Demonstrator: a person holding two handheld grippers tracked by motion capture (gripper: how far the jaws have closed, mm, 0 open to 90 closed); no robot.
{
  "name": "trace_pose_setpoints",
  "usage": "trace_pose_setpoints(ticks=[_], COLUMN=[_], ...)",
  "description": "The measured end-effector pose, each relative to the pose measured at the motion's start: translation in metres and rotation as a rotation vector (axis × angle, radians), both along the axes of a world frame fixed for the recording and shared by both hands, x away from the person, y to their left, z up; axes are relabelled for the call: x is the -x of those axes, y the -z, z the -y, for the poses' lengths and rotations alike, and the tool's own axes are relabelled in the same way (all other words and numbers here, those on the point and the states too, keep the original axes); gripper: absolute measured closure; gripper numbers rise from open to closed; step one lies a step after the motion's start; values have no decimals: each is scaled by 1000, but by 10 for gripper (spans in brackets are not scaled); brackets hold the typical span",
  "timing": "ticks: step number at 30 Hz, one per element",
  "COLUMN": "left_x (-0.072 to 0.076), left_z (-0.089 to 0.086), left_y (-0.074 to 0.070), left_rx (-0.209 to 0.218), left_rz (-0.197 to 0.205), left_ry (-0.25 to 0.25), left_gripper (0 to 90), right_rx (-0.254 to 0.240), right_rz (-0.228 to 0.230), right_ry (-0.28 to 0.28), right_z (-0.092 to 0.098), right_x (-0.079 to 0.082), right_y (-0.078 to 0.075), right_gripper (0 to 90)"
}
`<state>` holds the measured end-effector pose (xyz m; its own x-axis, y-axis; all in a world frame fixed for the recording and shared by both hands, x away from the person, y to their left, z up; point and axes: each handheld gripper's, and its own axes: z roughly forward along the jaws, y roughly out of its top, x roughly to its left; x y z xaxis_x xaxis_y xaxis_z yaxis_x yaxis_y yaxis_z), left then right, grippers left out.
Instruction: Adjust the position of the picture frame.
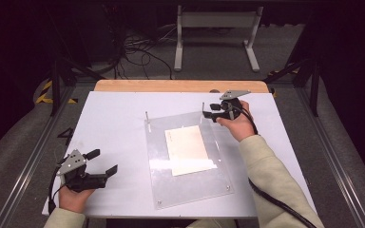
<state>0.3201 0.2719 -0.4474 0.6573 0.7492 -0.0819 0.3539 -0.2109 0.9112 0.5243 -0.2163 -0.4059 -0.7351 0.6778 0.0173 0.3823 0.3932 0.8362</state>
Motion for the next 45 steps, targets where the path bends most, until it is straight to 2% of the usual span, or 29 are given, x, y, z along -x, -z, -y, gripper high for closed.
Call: trace_pose_setpoints(ticks=[5,11,16,19,20,22,24,28,29,33,36,42,45], left_x=[3,6,6,4,4,3,3,-1,-2,-6,-9,-16,-18], left_z=[-5,-7,-10,-9,-8,-7,-5,-3,-2,2,8,21,24], left_y=[1,2,3,5,4,4,4,4,4,4,3,2,2], left_rx=[-2,0,1,3,-2,0,-1,-6,2,-8,-7,-17,-23], left_rz=[-5,-12,-17,-21,-24,-19,-18,-22,-24,-24,-22,-15,-15], left_ry=[-11,-22,-26,-24,-21,-18,-13,-12,-10,10,25,60,75], left_gripper=[77,78,77,78,78,78,78,78,79,79,79,79,79], right_rx=[38,59,54,28,36,82,99,122,127,145,148,162,161], right_rz=[11,7,2,-11,-9,-10,-2,2,-2,-21,-4,-3,-1], right_ry=[9,43,41,16,11,-3,-5,16,19,37,58,73,76], right_z=[-8,-10,-9,-14,-16,-19,-20,-19,-16,-2,11,33,37], right_x=[-16,-33,-41,-42,-43,-44,-44,-39,-37,-28,-15,5,9], right_y=[5,13,22,25,26,27,26,23,21,16,11,7,7], right_gripper=[545,608,649,676,700,820,847,850,850,851,851,851,851])
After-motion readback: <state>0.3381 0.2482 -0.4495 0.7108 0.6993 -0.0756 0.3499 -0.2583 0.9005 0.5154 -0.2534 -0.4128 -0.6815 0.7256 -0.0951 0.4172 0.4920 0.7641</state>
